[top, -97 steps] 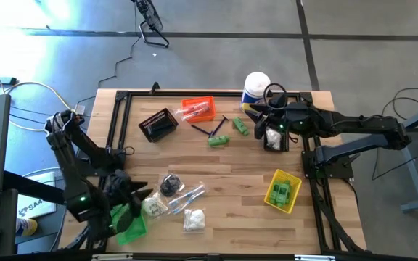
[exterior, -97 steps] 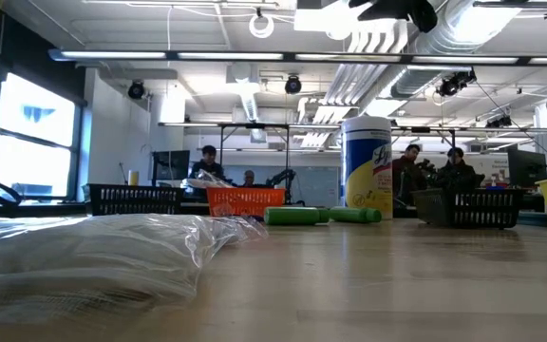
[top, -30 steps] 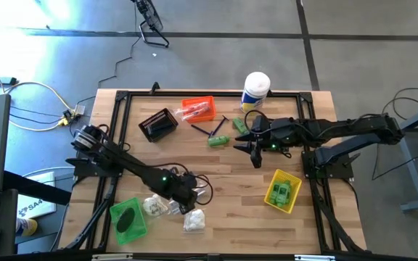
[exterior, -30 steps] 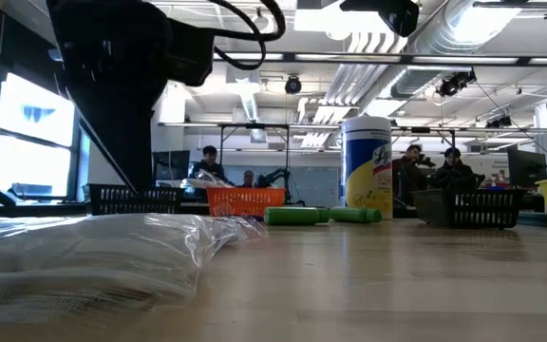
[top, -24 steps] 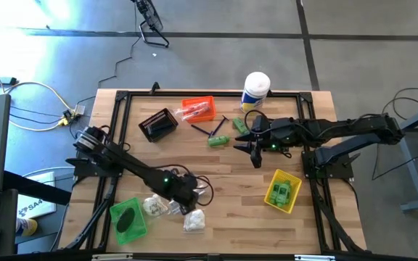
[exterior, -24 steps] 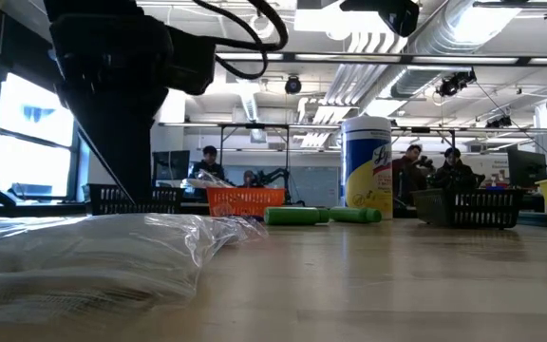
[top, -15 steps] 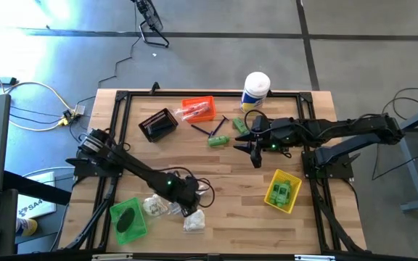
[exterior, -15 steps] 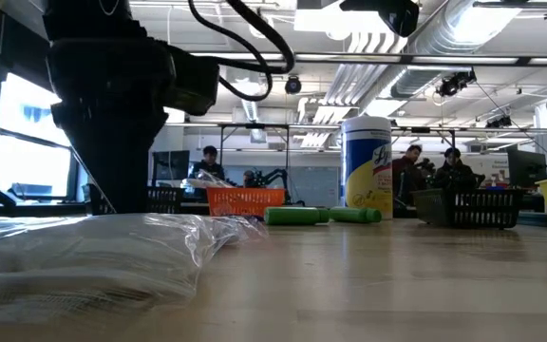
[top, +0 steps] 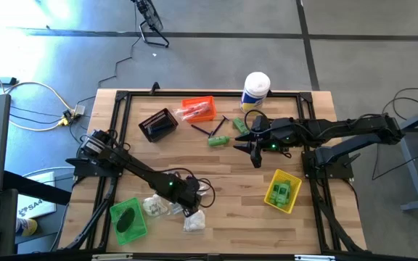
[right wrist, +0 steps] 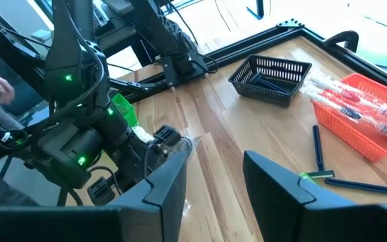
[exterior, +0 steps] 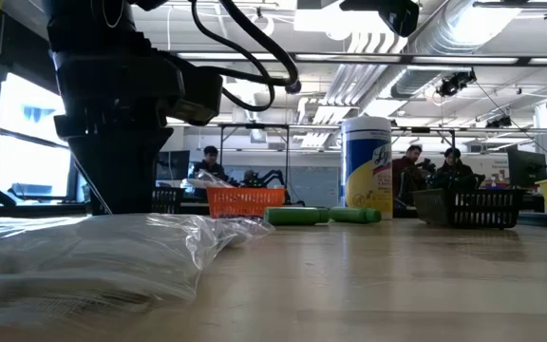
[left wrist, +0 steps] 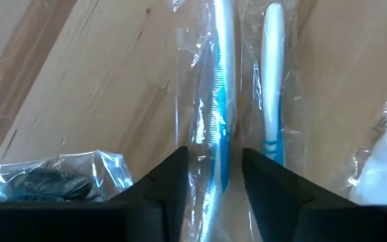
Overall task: Pick & Place Travel size toiletries
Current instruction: Put the blue toothbrush into the orange bin
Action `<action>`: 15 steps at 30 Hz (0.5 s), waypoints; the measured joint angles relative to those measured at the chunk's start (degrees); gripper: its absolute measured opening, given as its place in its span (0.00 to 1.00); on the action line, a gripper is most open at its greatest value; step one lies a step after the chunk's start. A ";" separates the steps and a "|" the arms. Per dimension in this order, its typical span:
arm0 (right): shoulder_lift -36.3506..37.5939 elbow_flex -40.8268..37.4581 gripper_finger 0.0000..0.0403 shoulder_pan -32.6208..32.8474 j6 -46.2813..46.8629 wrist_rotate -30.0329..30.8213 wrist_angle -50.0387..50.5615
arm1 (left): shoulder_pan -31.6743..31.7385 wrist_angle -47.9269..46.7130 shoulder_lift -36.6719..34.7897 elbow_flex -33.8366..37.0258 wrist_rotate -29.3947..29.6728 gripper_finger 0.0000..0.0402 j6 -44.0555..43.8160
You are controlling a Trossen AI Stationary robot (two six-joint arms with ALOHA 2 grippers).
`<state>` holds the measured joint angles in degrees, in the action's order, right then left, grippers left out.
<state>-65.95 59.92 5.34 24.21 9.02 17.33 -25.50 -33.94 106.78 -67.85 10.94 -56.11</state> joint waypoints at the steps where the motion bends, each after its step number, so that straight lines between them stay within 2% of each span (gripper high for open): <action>1: 0.00 0.00 0.35 0.00 0.00 0.00 0.01 | 0.01 0.02 0.00 0.00 -0.02 0.30 -0.12; 10: 0.00 0.00 0.35 0.00 -0.44 0.00 0.01 | 0.04 -0.08 -0.11 0.00 1.13 0.07 -2.84; 15: 0.00 0.00 0.35 0.00 -0.46 0.00 0.04 | 0.04 -1.90 -0.11 -1.50 2.21 0.03 -2.87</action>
<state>-65.95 59.92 5.34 23.75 9.02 17.37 -25.45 -35.84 106.67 -69.35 13.15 -58.98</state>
